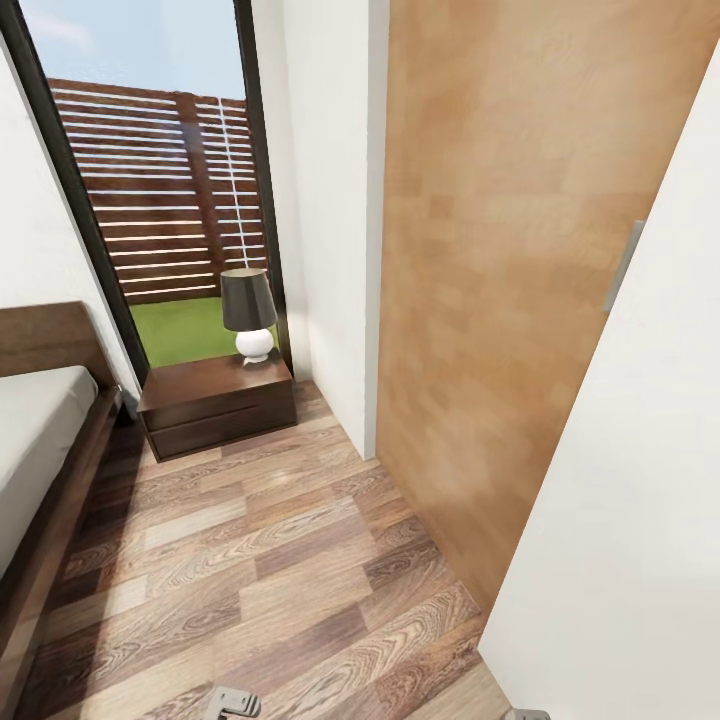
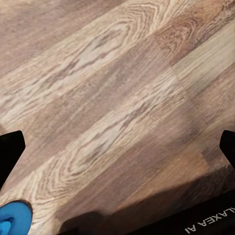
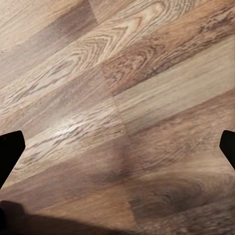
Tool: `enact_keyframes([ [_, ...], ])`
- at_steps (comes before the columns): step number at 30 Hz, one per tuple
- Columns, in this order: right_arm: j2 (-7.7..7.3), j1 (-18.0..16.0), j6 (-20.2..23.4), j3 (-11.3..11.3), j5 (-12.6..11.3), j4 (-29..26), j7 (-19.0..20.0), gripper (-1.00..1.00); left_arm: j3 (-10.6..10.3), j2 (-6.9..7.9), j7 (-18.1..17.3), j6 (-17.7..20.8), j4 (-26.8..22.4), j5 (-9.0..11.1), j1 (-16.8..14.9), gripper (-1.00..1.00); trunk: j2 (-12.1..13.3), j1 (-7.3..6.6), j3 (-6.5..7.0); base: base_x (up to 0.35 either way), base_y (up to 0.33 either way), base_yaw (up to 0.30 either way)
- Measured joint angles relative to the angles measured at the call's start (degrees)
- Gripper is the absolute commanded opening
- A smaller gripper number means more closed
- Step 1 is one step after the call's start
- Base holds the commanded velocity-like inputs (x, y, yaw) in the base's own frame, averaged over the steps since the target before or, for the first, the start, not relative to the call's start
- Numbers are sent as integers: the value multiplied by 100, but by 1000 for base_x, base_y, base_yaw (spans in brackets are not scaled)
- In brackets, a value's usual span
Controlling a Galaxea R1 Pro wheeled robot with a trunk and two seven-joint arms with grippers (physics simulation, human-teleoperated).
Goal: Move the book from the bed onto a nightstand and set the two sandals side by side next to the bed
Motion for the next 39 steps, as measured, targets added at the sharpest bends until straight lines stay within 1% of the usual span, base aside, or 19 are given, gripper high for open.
enact_keyframes([
  [31, 25, 0, 1, 0, 0, -1, 7, 100, 6, 0, -24, 27, 1, 23, 0, 100, 0, 0, 0, 0, 0, 0],
  [39, 26, 0, 8, -1, 0, -1, 9, 100, 6, 0, -17, 39, 1, 27, 0, 100, 319, -175, 143, 0, 0, 0],
])
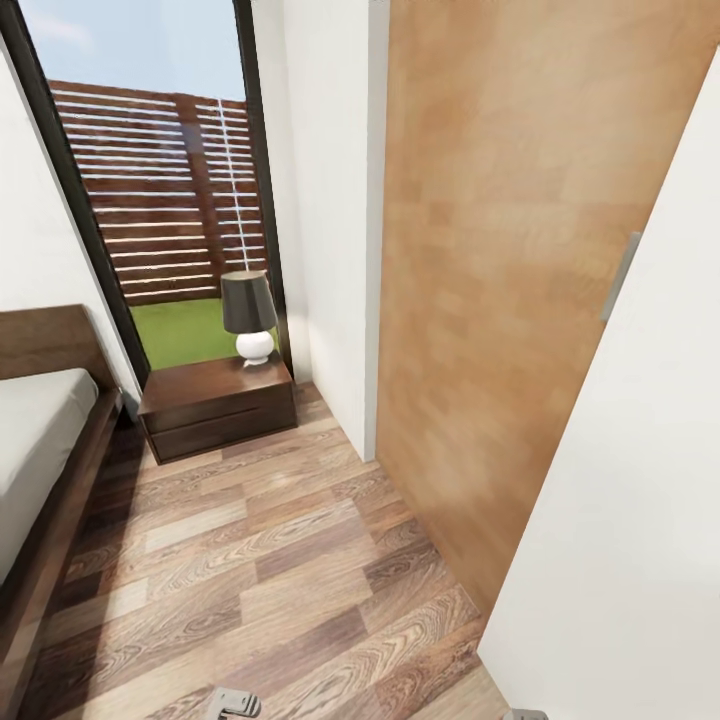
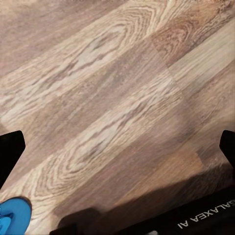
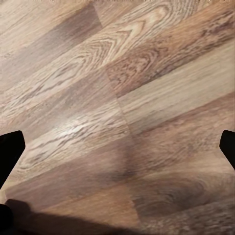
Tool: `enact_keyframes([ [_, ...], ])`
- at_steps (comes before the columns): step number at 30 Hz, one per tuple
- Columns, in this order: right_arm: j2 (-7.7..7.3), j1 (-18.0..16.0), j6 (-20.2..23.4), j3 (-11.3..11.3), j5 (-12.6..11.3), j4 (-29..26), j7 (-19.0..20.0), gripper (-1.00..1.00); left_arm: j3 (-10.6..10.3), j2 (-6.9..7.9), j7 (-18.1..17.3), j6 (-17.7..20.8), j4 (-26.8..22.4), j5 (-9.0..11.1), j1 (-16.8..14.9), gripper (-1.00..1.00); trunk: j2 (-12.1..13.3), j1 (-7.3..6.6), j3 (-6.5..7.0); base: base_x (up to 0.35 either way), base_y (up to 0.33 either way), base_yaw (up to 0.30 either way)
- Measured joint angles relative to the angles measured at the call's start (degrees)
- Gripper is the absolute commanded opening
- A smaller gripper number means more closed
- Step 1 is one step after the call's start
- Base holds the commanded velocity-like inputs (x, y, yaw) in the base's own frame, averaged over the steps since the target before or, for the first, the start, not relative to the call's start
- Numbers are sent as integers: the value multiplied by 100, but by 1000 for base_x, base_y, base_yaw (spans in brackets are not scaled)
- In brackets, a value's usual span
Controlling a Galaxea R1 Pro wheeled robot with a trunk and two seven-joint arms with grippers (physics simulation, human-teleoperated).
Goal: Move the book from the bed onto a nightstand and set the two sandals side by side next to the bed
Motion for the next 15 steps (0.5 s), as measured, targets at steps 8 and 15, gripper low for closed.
enact_keyframes([
  [8, 0, 0, 1, 0, 0, 0, 0, 100, 1, 0, 0, 0, 0, 0, 0, 100, 321, -176, 144, 0, 0, 0],
  [15, 0, 0, 2, 0, 2, 0, -3, 100, -4, 0, 0, 0, 0, 0, 0, 100, 602, -330, 269, 0, 0, 0],
])
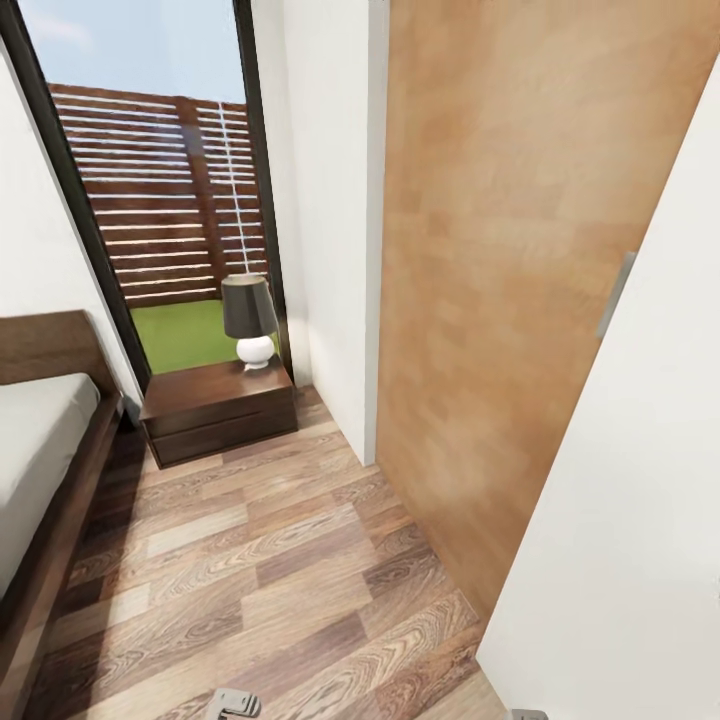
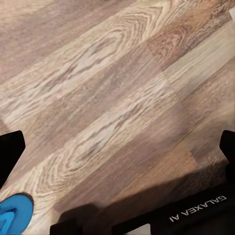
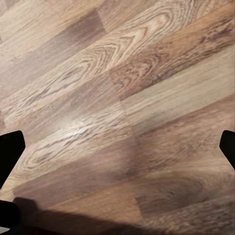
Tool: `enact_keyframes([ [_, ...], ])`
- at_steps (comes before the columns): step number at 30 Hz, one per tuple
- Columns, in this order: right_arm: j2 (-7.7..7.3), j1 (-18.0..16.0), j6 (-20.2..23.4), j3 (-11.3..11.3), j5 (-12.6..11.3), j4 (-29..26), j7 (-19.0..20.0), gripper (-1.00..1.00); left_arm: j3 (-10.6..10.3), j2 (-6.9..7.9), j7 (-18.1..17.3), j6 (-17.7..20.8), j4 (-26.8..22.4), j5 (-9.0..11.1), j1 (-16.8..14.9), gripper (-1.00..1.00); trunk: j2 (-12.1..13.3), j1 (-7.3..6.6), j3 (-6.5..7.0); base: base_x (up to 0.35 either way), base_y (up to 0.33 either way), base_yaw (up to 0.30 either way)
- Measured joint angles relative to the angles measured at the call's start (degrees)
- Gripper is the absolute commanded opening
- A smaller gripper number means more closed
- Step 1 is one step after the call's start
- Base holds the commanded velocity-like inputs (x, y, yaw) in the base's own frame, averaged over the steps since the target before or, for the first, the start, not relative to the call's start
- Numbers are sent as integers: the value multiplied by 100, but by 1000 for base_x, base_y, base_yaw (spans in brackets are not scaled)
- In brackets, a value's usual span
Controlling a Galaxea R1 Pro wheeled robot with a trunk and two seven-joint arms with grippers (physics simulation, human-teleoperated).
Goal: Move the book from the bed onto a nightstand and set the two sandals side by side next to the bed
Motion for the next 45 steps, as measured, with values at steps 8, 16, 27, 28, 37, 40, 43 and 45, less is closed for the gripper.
enact_keyframes([
  [8, 15, 0, 0, 0, 7, 0, -28, 100, -1, 0, -3, 8, -1, 0, 0, 100, 321, -176, 144, 0, 0, 0],
  [16, 14, 0, -11, 0, 12, 0, -25, 100, -2, -5, -8, 15, -20, 0, 0, 100, 403, -220, 202, 0, 0, 0],
  [27, 17, 0, -18, 0, 31, 0, -44, 100, -3, -9, -2, 9, -25, 0, 0, 100, 403, -220, 280, 0, 0, 0],
  [28, 17, 0, -18, 0, 34, 0, -48, 100, -4, -9, 2, 8, -26, 0, 0, 100, 403, -220, 281, 0, 0, 0],
  [37, 18, 0, -18, 1, 44, 0, -51, 100, 10, -9, 9, -2, -26, 7, 0, 100, 403, -220, 252, 0, 0, 0],
  [40, 18, 0, -18, 0, 45, 0, -51, 100, 13, -9, 7, -8, -27, 6, 0, 100, 403, -220, 243, 0, 0, 0],
  [43, 18, 0, -18, 1, 46, 0, -51, 100, 14, -9, 11, -13, -27, 8, 0, 100, 403, -220, 240, 19, 0, 0],
  [45, 18, 0, -18, 1, 47, 0, -47, 100, 14, -9, 15, -15, -24, 8, 0, 100, 403, -222, 240, 161, 0, 0],
])
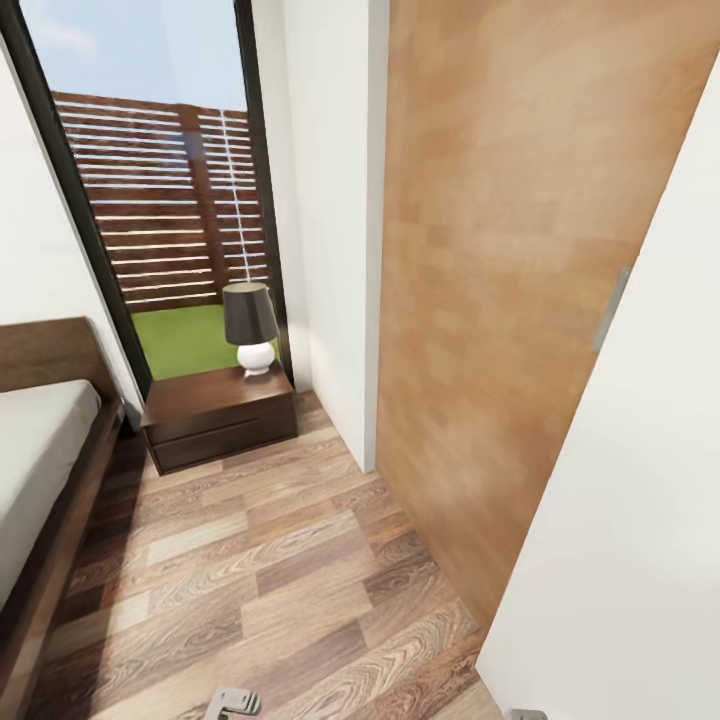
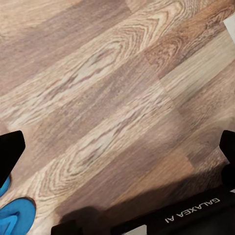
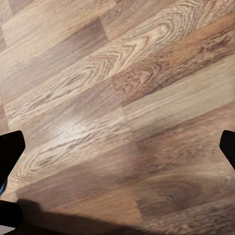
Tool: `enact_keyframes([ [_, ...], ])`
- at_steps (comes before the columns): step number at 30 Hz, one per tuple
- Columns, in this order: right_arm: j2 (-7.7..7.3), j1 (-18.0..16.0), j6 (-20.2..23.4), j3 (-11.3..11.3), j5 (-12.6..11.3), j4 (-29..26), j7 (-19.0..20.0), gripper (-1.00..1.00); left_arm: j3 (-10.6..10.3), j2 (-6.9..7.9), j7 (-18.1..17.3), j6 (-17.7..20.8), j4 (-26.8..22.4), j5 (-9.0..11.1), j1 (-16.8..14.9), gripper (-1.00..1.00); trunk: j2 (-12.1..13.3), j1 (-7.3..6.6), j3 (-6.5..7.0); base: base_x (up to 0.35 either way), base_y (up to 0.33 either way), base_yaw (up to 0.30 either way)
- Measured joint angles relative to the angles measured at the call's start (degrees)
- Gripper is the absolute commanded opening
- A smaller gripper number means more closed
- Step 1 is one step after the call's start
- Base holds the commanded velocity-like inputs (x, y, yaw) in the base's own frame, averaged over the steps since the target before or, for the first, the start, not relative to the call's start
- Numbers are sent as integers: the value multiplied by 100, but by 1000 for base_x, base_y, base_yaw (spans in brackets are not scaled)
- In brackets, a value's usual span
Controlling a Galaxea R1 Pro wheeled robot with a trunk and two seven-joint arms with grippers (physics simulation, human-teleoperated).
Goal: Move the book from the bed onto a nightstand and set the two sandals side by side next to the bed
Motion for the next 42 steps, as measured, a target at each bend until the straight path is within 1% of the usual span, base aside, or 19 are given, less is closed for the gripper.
enact_keyframes([
  [8, 0, 0, 0, 0, 6, 0, -2, 100, 0, -4, -1, -8, 20, 0, 0, 100, 0, -2, -1, 257, 0, 0],
  [17, 0, 0, 0, 0, 7, 0, -3, 100, 1, -6, -5, -9, 23, 0, 0, 100, 0, 1, -1, 44, -4, 0],
  [23, 0, 0, -1, 0, 8, 1, -4, 100, 9, -1, 1, -9, 23, 8, 0, 100, 0, 0, -1, 162, -126, 0],
  [42, 0, 0, 0, 0, 7, 0, -4, 100, 10, -1, -4, -9, 23, 9, 0, 100, 0, 2, -1, 15, -12, 0],
])
